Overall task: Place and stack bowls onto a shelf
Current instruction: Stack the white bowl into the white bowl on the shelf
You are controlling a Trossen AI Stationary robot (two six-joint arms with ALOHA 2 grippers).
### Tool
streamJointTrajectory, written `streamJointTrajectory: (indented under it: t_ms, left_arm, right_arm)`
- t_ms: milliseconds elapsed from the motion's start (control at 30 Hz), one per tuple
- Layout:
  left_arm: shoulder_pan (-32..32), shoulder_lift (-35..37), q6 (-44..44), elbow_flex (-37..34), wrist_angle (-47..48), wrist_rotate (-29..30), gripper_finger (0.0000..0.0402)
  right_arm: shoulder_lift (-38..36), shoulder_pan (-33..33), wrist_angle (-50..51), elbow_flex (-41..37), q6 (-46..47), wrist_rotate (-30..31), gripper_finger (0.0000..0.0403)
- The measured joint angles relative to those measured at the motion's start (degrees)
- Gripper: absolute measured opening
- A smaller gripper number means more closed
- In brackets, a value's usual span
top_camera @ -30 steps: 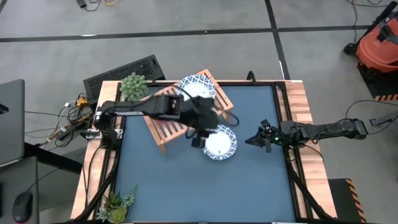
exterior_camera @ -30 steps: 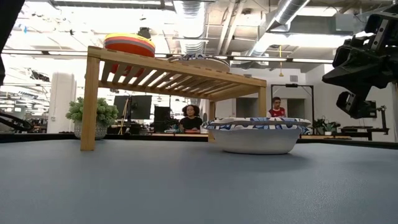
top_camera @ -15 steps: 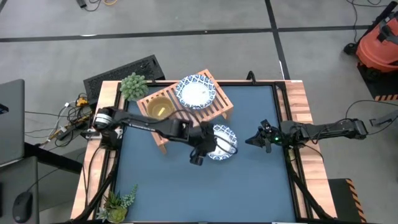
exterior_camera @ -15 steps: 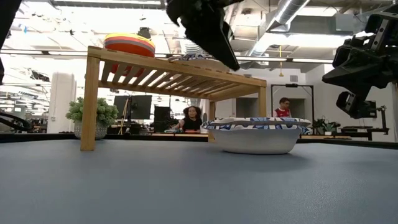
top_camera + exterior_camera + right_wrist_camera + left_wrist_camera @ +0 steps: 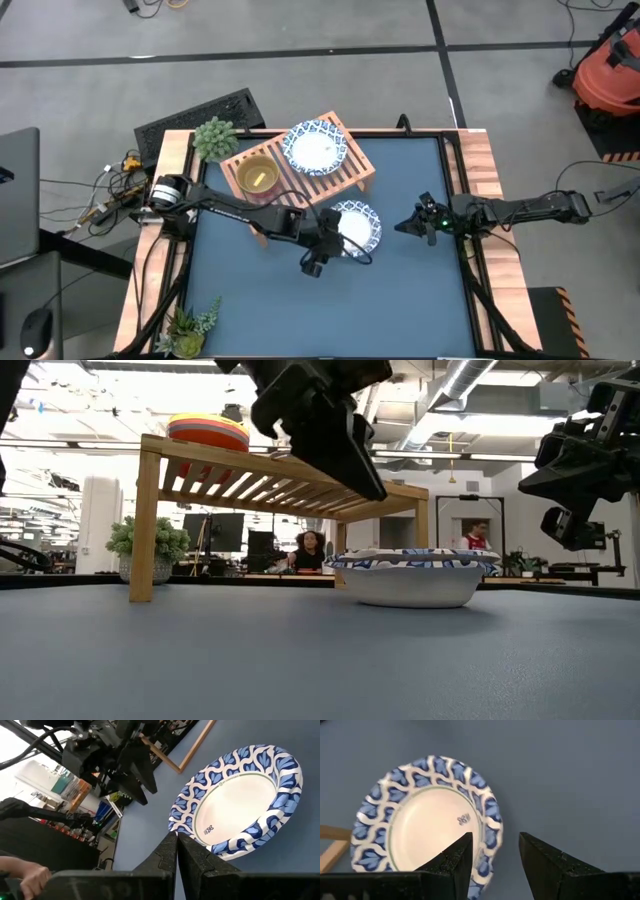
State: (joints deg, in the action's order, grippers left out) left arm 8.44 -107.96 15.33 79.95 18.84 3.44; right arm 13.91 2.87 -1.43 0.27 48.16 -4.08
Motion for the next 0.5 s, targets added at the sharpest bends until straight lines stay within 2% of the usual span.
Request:
streamJointTrajectory:
  t_ms: [500]
  left_arm:
    - [-0.04,0.07,0.51,-3.35,-3.79,0.39,0.0146]
  right_arm:
    - [0.02,0.00,0.00,0.02,-0.02,-0.06,0.0042]
